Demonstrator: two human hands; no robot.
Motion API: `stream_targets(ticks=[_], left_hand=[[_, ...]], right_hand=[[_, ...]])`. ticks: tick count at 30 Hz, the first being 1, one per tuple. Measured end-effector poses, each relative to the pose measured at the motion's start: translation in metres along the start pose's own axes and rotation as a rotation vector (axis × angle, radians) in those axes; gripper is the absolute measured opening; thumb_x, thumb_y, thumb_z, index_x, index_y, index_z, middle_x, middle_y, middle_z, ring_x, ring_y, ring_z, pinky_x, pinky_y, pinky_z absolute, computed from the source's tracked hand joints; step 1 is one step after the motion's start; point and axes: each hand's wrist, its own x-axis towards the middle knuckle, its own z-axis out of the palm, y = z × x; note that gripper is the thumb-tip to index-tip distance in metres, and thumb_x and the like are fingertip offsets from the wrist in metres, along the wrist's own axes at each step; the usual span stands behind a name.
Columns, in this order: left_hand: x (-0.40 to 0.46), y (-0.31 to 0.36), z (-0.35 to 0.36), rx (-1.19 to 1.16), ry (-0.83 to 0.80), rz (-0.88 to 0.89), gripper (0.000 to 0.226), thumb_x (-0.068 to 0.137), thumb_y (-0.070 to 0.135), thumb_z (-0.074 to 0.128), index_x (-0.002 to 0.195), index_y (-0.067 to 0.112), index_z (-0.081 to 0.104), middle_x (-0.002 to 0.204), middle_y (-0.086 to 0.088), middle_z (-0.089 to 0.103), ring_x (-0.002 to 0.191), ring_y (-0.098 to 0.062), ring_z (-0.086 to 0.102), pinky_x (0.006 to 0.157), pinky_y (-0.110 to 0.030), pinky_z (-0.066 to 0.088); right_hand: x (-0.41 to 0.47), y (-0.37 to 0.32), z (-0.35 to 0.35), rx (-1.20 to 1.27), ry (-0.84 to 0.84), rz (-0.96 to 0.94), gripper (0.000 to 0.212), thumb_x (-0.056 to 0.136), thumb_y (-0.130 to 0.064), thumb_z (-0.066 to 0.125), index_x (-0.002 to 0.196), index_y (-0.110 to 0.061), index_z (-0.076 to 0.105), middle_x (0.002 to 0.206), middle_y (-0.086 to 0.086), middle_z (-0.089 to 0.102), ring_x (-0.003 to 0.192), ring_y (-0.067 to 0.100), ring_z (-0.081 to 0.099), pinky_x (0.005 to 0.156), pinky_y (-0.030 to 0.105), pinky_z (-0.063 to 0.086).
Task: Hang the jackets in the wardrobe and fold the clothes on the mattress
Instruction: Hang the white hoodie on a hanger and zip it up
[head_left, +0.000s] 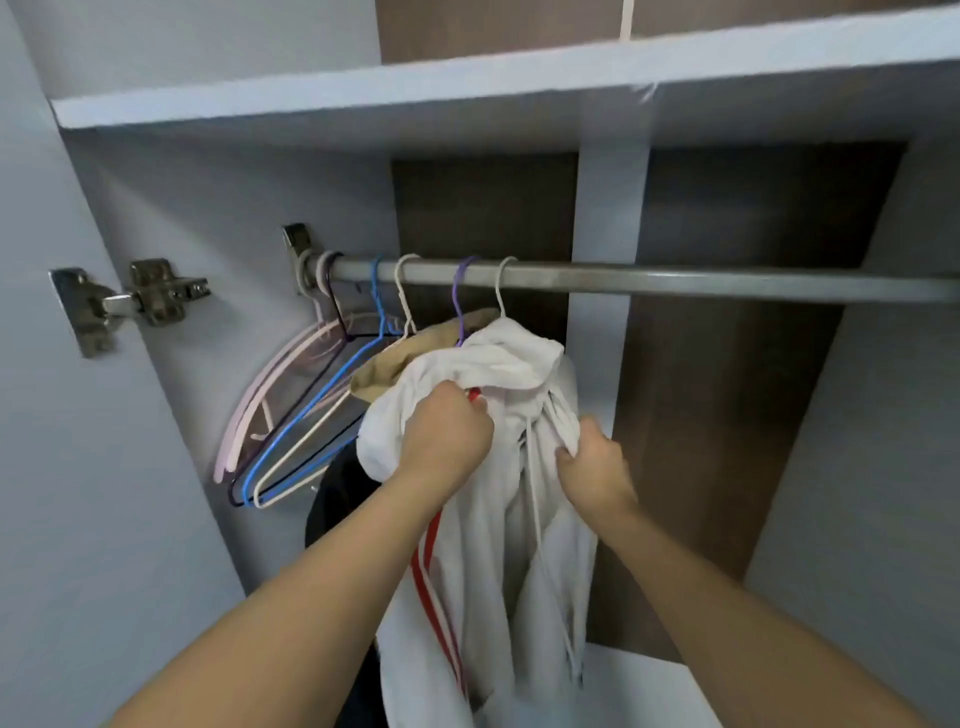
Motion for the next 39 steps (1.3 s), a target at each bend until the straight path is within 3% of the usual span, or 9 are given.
stream_targets(ticks=[6, 8, 10, 13, 17, 22, 28, 32, 39], left_hand=[[-0.016, -0.045, 0.041, 0.605, 0.577, 0.400, 0.021, 0.093, 0.014, 0.049, 0.111, 0.005, 0.052, 0.102, -0.016, 0.061, 0.087, -0.036, 0.059, 0.060, -0.035, 0.033], [-0.024, -0.071, 0.064, 0.789, 0.728, 0.542, 0.044, 0.085, 0.014, 0.046, 0.127, 0.001, 0.052, 0.121, -0.022, 0.057, 0.108, -0.040, 0.055, 0.092, -0.051, 0.042], [-0.037, -0.100, 0.095, 0.864, 0.750, 0.690, 0.059, 0.085, 0.018, 0.042, 0.142, 0.003, 0.046, 0.146, -0.026, 0.043, 0.136, -0.046, 0.039, 0.117, -0.061, 0.016], [-0.059, -0.144, 0.154, 1.099, 0.646, 0.878, 0.050, 0.090, 0.016, 0.036, 0.135, 0.010, 0.056, 0.154, -0.025, 0.034, 0.145, -0.047, 0.026, 0.115, -0.065, -0.001], [-0.091, -0.201, 0.240, 1.284, 0.097, 0.810, 0.059, 0.095, 0.025, 0.015, 0.139, 0.007, 0.050, 0.152, -0.020, 0.038, 0.148, -0.044, 0.010, 0.106, -0.062, -0.030], [-0.125, -0.268, 0.319, 1.235, -0.309, 0.564, 0.048, 0.098, 0.029, 0.032, 0.139, 0.007, 0.047, 0.140, -0.017, 0.047, 0.133, -0.036, 0.030, 0.117, -0.061, -0.006], [-0.146, -0.328, 0.380, 0.619, -0.545, 0.055, 0.042, 0.094, 0.036, 0.042, 0.130, 0.015, 0.049, 0.134, -0.012, 0.055, 0.119, -0.031, 0.052, 0.088, -0.034, 0.039], [-0.160, -0.355, 0.420, -0.055, -0.759, -0.509, 0.032, 0.097, 0.042, 0.047, 0.109, 0.013, 0.055, 0.094, -0.012, 0.058, 0.066, -0.023, 0.051, 0.063, -0.029, 0.043], [-0.193, -0.386, 0.487, -0.914, -0.513, -0.944, 0.038, 0.078, 0.053, 0.072, 0.092, 0.021, 0.058, 0.085, -0.001, 0.056, 0.069, -0.020, 0.052, 0.060, -0.028, 0.041]], right_hand=[[0.017, 0.069, 0.083, 0.340, 0.076, -0.066, 0.008, 0.089, -0.009, 0.055, 0.086, -0.015, 0.059, 0.077, 0.001, 0.060, 0.064, 0.012, 0.058, 0.048, 0.018, 0.041], [0.020, 0.098, 0.112, 0.413, 0.079, -0.062, 0.010, 0.089, -0.012, 0.058, 0.083, -0.020, 0.058, 0.076, -0.006, 0.060, 0.063, 0.001, 0.053, 0.047, 0.011, 0.038], [0.016, 0.129, 0.141, 0.442, 0.086, -0.101, 0.010, 0.090, -0.015, 0.059, 0.089, -0.025, 0.058, 0.077, -0.017, 0.056, 0.067, -0.005, 0.050, 0.049, 0.005, 0.035], [0.001, 0.180, 0.187, 0.449, 0.076, -0.148, 0.008, 0.092, -0.018, 0.055, 0.088, -0.024, 0.059, 0.081, -0.017, 0.060, 0.071, -0.002, 0.054, 0.051, 0.009, 0.035], [-0.033, 0.232, 0.244, 0.548, 0.015, -0.121, 0.009, 0.096, -0.020, 0.053, 0.100, -0.025, 0.059, 0.092, -0.015, 0.062, 0.083, 0.002, 0.059, 0.059, 0.009, 0.040], [-0.084, 0.295, 0.287, 0.528, -0.054, -0.031, 0.011, 0.094, -0.027, 0.060, 0.101, -0.018, 0.061, 0.096, -0.003, 0.068, 0.090, 0.014, 0.065, 0.077, 0.029, 0.053], [-0.157, 0.351, 0.301, 0.746, 0.007, 0.106, 0.010, 0.089, -0.026, 0.070, 0.099, -0.025, 0.068, 0.092, -0.010, 0.073, 0.089, 0.007, 0.069, 0.070, 0.019, 0.050], [-0.195, 0.354, 0.287, 0.787, 0.092, 0.168, 0.017, 0.087, -0.035, 0.073, 0.096, -0.028, 0.061, 0.091, -0.011, 0.070, 0.083, 0.003, 0.067, 0.074, 0.025, 0.053], [-0.241, 0.358, 0.271, 0.722, -0.063, 0.214, 0.017, 0.102, -0.029, 0.047, 0.102, -0.013, 0.050, 0.082, 0.017, 0.069, 0.057, 0.031, 0.069, 0.050, 0.039, 0.056]])
